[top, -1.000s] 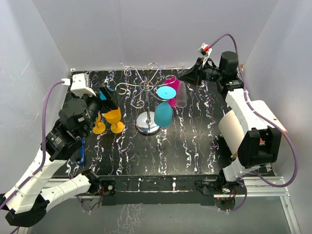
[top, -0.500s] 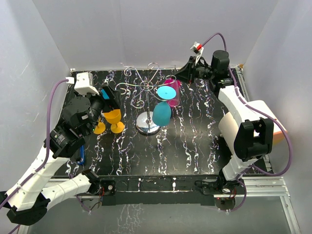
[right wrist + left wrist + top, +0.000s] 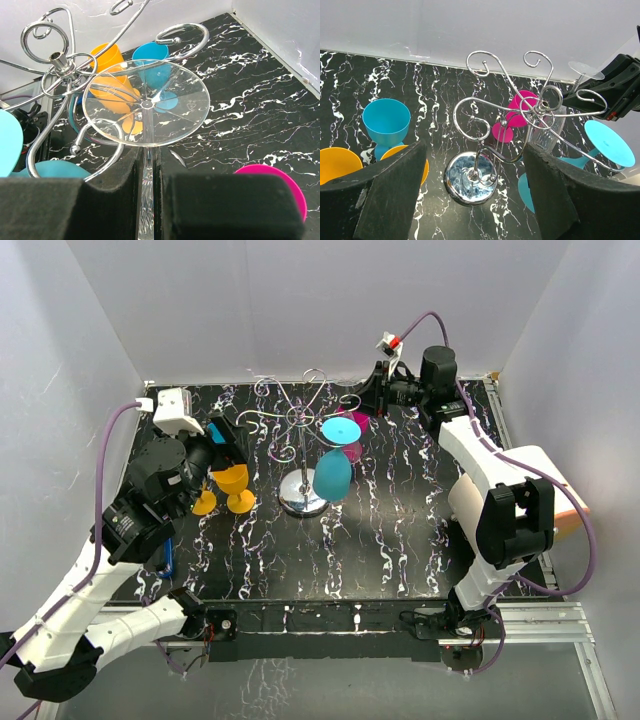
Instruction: Place the wine glass upside down on the wine glass rack
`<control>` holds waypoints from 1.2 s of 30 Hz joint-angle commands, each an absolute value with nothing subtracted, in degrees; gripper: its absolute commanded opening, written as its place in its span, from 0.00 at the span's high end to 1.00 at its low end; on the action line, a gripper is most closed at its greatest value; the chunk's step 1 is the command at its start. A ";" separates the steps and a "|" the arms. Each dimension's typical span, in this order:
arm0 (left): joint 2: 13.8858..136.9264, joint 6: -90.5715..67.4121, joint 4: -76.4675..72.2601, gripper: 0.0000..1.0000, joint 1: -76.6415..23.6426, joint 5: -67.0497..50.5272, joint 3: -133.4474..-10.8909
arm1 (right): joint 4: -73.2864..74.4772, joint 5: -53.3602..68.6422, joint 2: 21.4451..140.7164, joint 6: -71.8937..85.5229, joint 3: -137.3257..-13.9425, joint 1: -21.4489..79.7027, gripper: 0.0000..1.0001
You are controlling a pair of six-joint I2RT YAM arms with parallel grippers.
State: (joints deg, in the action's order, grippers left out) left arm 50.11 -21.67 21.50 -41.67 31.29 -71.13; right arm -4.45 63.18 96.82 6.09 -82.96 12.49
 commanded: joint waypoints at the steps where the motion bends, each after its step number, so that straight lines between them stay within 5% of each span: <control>1: 50.48 -21.87 21.36 0.24 -41.40 30.81 -72.07 | -6.07 66.03 96.01 4.98 -83.83 12.63 1.00; 24: 56.29 -19.34 19.86 0.22 -41.33 17.68 -78.58 | -9.76 73.05 97.38 6.63 -82.42 12.65 1.00; 36: 56.31 -19.51 19.56 0.21 -41.36 17.00 -78.58 | -28.57 73.49 95.32 21.27 -76.11 12.63 1.00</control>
State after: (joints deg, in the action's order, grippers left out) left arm 56.95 -20.12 20.91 -41.69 17.91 -76.86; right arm -16.05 72.27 98.65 13.67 -78.06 12.38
